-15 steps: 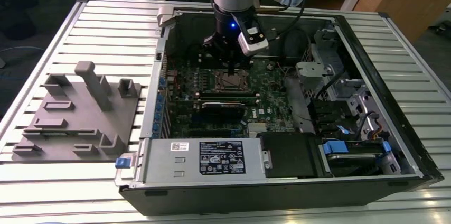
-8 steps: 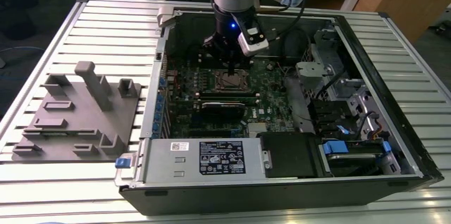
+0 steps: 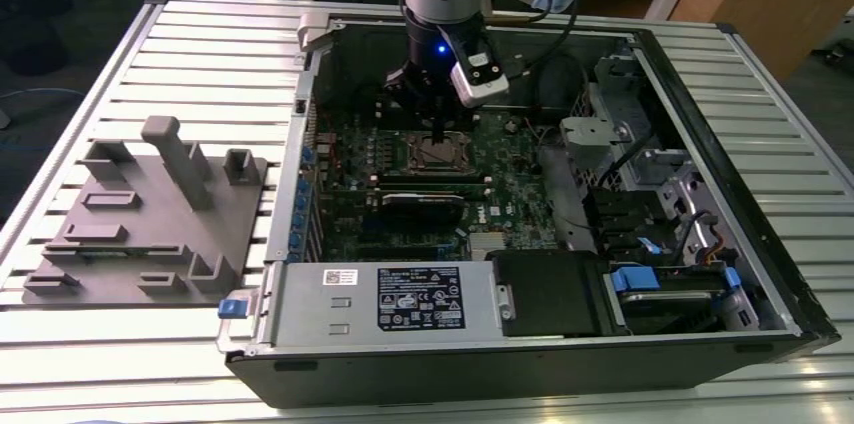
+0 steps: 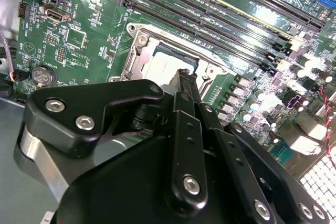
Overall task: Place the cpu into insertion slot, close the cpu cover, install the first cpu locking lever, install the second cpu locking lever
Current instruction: 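Install the second cpu locking lever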
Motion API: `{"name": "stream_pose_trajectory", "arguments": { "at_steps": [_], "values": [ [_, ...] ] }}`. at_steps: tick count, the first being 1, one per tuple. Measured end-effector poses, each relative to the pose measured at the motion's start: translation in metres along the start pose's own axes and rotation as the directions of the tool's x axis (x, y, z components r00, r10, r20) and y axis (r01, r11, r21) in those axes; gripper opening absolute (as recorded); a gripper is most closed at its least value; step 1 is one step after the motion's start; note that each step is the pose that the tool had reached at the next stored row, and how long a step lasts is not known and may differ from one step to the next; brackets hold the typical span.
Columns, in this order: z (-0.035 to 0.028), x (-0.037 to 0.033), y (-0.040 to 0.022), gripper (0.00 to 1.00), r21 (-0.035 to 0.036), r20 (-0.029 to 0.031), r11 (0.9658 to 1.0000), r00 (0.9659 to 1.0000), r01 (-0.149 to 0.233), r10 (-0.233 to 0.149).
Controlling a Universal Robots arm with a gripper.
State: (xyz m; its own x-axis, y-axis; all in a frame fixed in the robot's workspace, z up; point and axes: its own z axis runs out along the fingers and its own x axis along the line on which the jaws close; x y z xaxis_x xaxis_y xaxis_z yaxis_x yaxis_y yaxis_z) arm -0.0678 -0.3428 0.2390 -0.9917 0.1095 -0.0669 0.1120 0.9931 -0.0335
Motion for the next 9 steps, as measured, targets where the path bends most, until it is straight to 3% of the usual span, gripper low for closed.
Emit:
{"name": "stream_pose_trajectory", "arguments": {
  "at_steps": [9],
  "values": [
    [0.0001,-0.0003,-0.0032,0.11,0.0001,0.0000,1.0000,1.0000,0.000,0.000]
  ]
}}
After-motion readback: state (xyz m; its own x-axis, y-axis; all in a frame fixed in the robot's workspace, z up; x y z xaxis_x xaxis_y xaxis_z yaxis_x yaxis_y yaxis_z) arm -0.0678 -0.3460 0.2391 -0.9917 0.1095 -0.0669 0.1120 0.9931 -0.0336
